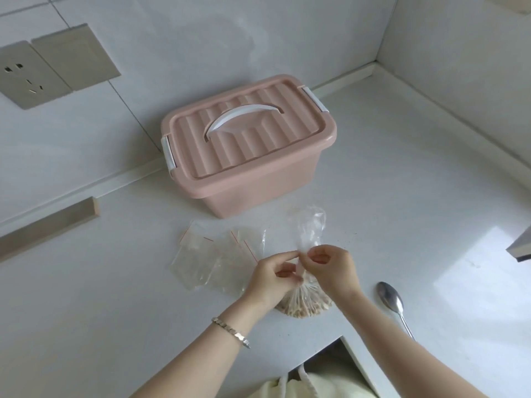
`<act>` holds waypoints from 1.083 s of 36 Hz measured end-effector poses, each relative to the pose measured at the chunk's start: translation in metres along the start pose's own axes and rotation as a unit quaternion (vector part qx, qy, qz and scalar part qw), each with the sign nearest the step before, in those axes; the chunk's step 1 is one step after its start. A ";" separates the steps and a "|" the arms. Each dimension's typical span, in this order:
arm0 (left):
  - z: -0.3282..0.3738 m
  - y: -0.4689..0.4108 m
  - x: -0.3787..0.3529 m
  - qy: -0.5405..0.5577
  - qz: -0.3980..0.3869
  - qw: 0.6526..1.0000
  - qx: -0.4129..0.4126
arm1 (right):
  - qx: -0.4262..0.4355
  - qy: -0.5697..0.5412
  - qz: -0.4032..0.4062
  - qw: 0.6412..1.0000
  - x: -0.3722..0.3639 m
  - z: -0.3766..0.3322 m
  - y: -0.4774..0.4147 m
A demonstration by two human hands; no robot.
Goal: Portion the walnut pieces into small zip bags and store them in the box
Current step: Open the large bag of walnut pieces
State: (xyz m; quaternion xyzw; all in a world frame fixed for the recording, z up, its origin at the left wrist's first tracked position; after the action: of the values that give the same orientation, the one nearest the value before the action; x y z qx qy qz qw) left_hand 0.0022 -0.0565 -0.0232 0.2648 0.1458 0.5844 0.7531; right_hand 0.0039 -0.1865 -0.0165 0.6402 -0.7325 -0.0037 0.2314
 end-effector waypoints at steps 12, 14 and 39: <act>-0.001 0.004 0.015 0.030 0.039 0.996 0.072 | -0.104 -0.138 0.096 0.980 0.023 0.015 -0.006; 0.002 0.006 0.013 0.040 0.069 0.995 0.062 | -0.107 -0.164 0.059 0.979 0.020 0.007 -0.001; 0.064 0.041 0.062 -0.188 0.049 0.965 -0.178 | 0.333 0.059 0.030 0.941 0.047 -0.042 -0.003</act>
State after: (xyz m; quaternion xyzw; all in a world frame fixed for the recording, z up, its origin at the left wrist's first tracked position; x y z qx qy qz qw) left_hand 0.0198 -0.0040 0.0582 0.2389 -0.1181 0.5767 0.7723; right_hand 0.0180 -0.2189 0.0356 0.6573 -0.6961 0.2849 0.0478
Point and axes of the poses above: each hand's wrist, its own y-axis away from the middle knuckle, its own x-axis out of the back of the hand, z = x × y, the point moved 1 cm from there along -y, towards the middle knuckle, and after that the axes turned 6 degrees about x, right-handed, at the moved point
